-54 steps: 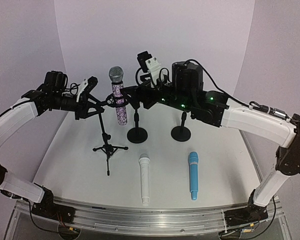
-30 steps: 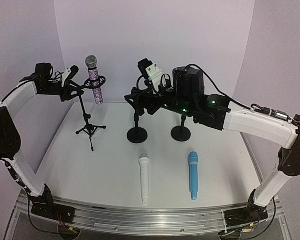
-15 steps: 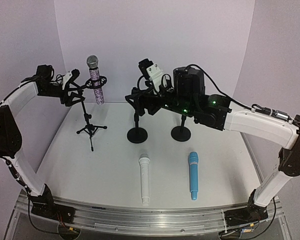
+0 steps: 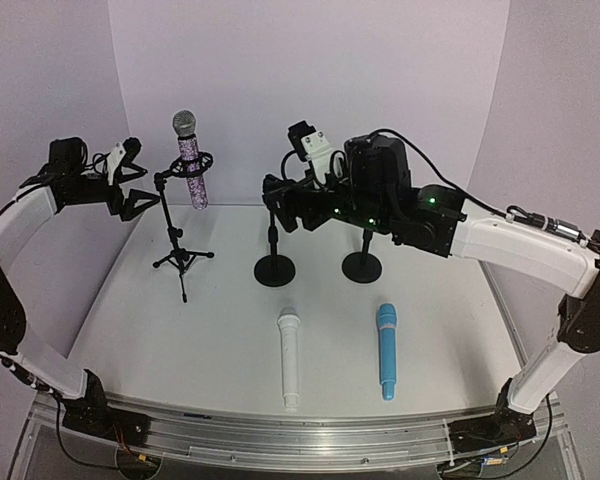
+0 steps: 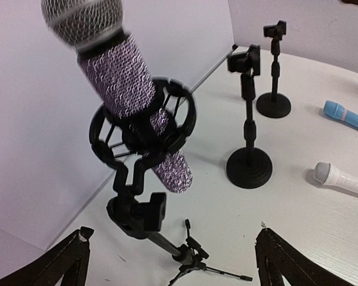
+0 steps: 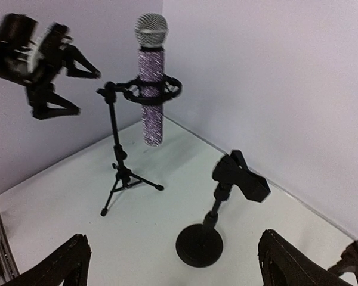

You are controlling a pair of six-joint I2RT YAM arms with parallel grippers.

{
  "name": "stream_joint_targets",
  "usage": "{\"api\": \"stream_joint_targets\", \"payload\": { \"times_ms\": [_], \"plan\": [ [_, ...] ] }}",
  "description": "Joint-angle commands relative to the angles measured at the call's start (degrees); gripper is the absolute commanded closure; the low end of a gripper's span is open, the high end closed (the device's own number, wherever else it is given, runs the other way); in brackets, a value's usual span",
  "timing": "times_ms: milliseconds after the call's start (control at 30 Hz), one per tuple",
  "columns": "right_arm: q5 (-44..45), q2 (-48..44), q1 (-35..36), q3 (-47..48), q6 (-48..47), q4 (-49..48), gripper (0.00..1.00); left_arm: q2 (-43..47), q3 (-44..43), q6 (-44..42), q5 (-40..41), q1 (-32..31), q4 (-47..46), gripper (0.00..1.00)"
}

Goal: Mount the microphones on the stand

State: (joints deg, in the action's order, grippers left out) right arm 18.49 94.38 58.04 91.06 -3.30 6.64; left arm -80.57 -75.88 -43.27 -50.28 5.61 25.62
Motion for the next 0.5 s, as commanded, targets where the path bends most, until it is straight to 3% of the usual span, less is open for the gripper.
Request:
{"api": "stream_joint_targets", "payload": {
  "times_ms": [0,100,267,333,467],
  "plan": [
    [3.6,0.25,-6.49,2.01,14.43,10.12,0.06,6.47,-0.8,9.59,-11.36,0.06,-1.32,0.12],
    [3.65,-1.58,-9.17,-1.42,18.1,10.28,0.07,8.18,-0.22,13.35,-13.15,-3.29,-0.68,0.18],
    [4.15,-4.21,-10.87,-6.57,19.13,10.32,0.07,15.5,10.66,16.16,2.19,-21.58,-9.9,0.12],
    [4.42,-4.99,-11.11,-8.2,19.54,10.32,0.07,12.55,10.94,18.34,7.04,-28.62,-8.94,0.1],
    [4.41,-5.88,-11.41,-9.75,18.74,10.32,0.07,2.88,8.56,22.45,7.38,-34.9,-11.38,0.08]
  ]
}}
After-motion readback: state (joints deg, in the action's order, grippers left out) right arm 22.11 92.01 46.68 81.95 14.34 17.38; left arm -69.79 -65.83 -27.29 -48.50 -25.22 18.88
